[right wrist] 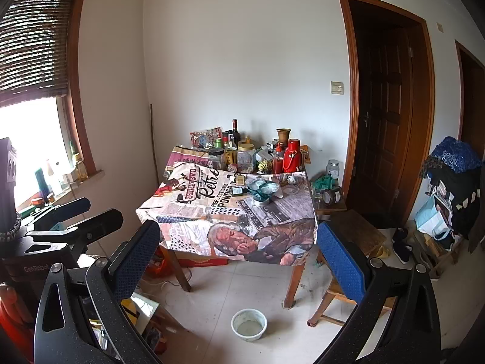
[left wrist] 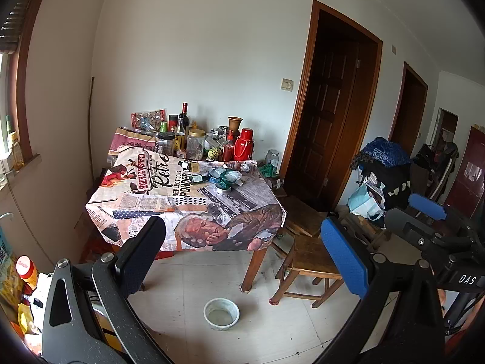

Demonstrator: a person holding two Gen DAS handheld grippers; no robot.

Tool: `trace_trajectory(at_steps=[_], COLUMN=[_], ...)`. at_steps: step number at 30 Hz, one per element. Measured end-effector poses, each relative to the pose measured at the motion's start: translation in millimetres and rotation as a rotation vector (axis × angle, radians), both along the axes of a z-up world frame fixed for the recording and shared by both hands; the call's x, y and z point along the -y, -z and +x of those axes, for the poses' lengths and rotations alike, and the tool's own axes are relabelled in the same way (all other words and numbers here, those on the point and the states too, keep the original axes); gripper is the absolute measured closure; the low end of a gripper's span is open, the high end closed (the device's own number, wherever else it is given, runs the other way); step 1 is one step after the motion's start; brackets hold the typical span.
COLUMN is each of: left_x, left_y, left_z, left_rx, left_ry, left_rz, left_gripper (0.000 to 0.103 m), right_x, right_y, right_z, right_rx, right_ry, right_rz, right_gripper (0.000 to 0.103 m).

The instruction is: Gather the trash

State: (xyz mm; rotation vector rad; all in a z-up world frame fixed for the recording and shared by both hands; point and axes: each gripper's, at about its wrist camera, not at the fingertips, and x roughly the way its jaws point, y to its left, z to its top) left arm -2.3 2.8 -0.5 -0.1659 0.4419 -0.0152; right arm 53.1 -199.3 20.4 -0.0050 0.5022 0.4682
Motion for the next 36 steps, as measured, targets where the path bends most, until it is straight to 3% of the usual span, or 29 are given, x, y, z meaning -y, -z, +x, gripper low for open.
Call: trace_trajectory(at_steps=[25,36], left_x=[4.4,26.2], left_y=[-2.2,-1.6], left_z=[7.0,26.6], left_rx=[0.003,0.003], left_ry=[-0.006,-0.036], left_rz=[0.008,0.027], left_gripper=[0.0,0.0], right_x=[-1.4,6.6], right_y=[2.1,4.7], right_z=[2.1,12.7], right_rx=[0.001,0.008], right_ry=[-0.011,-0.026], right_rz=[0.007,0.014], right_gripper=[0.0,0.0])
